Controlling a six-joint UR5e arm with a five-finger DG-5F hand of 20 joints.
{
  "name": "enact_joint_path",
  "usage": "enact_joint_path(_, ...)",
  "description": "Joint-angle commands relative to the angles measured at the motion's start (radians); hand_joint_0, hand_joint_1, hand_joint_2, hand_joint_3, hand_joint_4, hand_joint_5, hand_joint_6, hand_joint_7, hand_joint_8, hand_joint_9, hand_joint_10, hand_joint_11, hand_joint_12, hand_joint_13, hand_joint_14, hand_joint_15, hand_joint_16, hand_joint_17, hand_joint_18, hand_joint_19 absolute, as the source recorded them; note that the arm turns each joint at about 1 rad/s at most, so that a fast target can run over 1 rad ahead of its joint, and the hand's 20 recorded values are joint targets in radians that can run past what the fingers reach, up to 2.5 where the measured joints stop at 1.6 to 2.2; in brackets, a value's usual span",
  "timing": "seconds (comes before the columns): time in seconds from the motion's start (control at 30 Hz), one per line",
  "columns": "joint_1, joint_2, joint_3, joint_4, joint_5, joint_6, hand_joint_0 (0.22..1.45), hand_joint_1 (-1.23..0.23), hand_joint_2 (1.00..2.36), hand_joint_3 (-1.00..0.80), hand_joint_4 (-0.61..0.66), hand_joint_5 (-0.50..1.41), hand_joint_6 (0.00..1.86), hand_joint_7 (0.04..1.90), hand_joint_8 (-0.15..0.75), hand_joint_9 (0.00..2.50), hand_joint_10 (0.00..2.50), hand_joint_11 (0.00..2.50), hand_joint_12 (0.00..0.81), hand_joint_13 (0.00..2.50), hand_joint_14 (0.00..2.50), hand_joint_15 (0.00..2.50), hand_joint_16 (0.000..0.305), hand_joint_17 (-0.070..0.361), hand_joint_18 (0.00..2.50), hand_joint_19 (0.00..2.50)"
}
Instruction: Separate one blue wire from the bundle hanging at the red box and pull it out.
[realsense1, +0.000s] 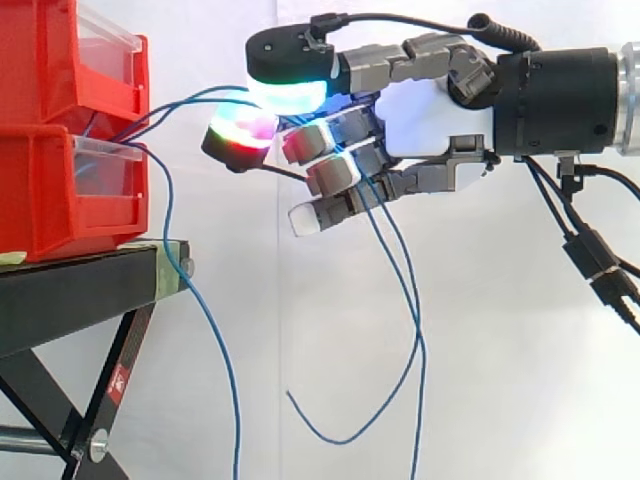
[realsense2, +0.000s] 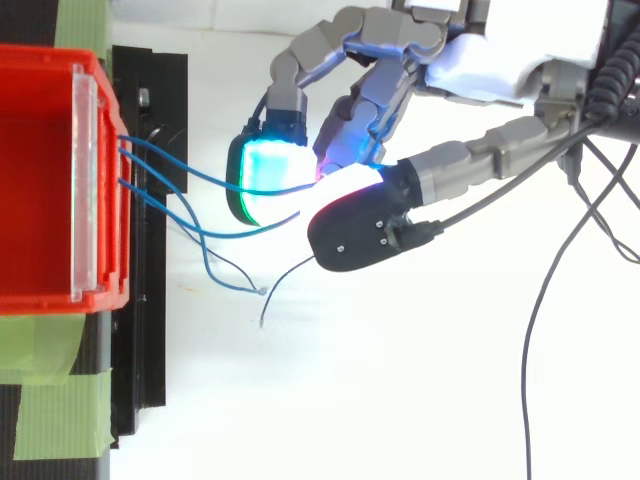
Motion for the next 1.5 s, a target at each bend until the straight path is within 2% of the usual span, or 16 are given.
enact_joint_path(0.0, 0.0, 0.0, 0.0, 0.0, 0.0, 0.0, 0.65, -0.91, 1.0, 0.07, 0.23, -0.22, 0.94, 0.87, 0.396, 1.07, 0.01, 1.22, 0.52, 1.23, 0.02, 1.09, 0.069, 0.154, 0.83, 0.43)
enact_joint_path(0.2, 0.0, 0.0, 0.0, 0.002, -0.001, 0.002, 0.59, -0.96, 1.02, -0.16, 0.22, -0.24, 0.91, 0.94, 0.332, 0.92, 0.02, 1.23, 0.452, 1.1, 0.02, 1.1, 0.06, 0.134, 0.67, 0.44)
enact_joint_path(0.23, 0.0, 0.0, 0.0, 0.002, -0.001, 0.002, 0.6, -0.96, 1.02, -0.24, 0.22, -0.24, 0.91, 0.94, 0.332, 0.92, 0.02, 1.23, 0.451, 1.1, 0.02, 1.1, 0.06, 0.134, 0.67, 0.44)
enact_joint_path(0.37, 0.0, 0.0, 0.0, 0.0, -0.001, 0.002, 0.58, -0.95, 1.01, -0.33, 0.21, -0.23, 0.91, 0.91, 0.339, 0.96, 0.02, 1.23, 0.456, 1.13, 0.02, 1.1, 0.059, 0.132, 0.68, 0.46)
enact_joint_path(0.57, 0.002, 0.0, 0.0, -0.001, 0.0, 0.002, 0.55, -0.83, 1.01, -0.34, 0.2, -0.21, 0.9, 0.91, 0.359, 1.07, 0.02, 1.22, 0.465, 1.17, 0.02, 1.1, 0.059, 0.132, 0.72, 0.51)
enact_joint_path(0.77, 0.002, 0.0, 0.0, 0.0, -0.001, 0.002, 0.54, -0.77, 1.01, -0.36, 0.19, -0.19, 0.89, 0.93, 0.364, 1.12, 0.02, 1.23, 0.474, 1.18, 0.02, 1.1, 0.058, 0.131, 0.72, 0.52)
enact_joint_path(1.2, 0.002, 0.0, 0.0, -0.001, 0.0, 0.002, 0.6, -0.79, 1.02, -0.3, 0.15, -0.17, 0.88, 0.97, 0.357, 1.2, 0.02, 1.27, 0.45, 1.21, 0.03, 1.1, 0.053, 0.12, 0.73, 0.51)
enact_joint_path(1.47, 0.002, -0.001, 0.0, 0.0, 0.0, 0.002, 0.62, -0.81, 1.02, -0.12, 0.02, -0.17, 0.91, 1.04, 0.353, 1.21, 0.02, 1.27, 0.45, 1.23, 0.03, 1.11, 0.053, 0.119, 0.76, 0.5)
